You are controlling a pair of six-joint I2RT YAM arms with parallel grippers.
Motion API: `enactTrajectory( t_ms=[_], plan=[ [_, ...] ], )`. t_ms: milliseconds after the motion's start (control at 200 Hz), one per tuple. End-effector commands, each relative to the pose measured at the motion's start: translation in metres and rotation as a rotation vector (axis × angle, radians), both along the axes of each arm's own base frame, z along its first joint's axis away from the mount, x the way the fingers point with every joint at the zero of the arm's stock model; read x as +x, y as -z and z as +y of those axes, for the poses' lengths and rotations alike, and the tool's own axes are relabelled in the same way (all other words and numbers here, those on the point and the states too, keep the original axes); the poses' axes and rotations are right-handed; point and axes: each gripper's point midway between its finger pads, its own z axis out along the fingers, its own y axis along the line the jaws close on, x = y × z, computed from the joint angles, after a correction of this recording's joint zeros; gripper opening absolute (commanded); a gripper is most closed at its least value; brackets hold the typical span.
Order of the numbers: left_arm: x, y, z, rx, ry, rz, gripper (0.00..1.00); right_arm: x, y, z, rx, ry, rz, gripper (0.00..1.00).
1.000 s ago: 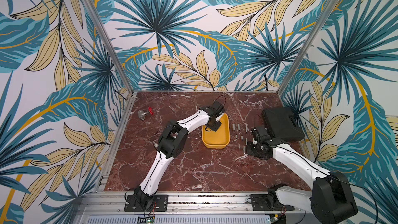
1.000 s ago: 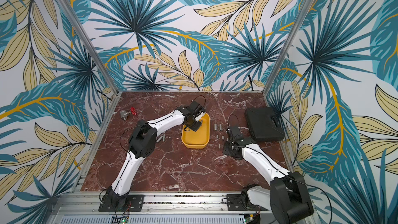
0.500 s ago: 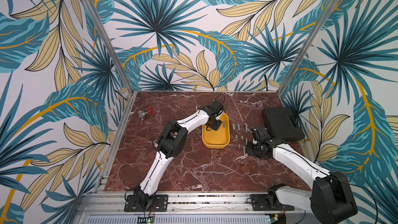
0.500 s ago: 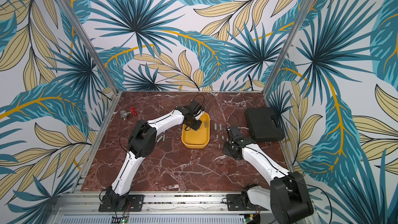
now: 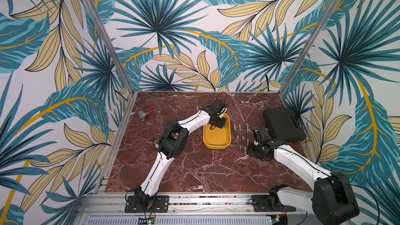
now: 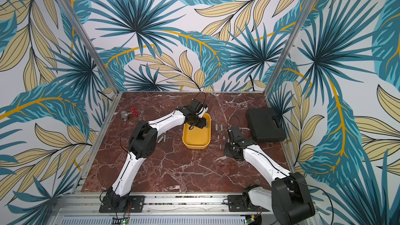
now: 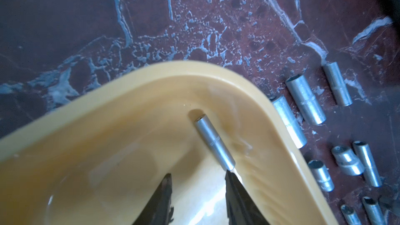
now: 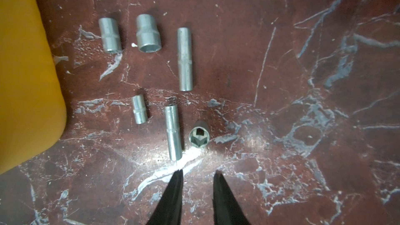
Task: Take out the socket from the storage box
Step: Pick up the socket head from the storage box.
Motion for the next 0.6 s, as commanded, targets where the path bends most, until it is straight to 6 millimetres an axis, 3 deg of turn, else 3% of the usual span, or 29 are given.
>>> enactTrajectory(
  t_ms=[0,290,596],
  plan=[
    [0.011,0.004,-0.012,-0.033,-0.024,-0.006,0.44,-0.006,0.006,-0.003,-0.008,0.01,0.023,0.27],
    [0.015,0.018,-0.018,-0.043,-0.046,0.008,0.44,-0.007,0.008,-0.004,-0.012,0.009,0.029,0.27],
    [0.007,0.04,0.009,0.173,-0.062,-0.01,0.4,-0.006,0.009,-0.002,-0.005,0.006,0.03,0.27]
  ],
)
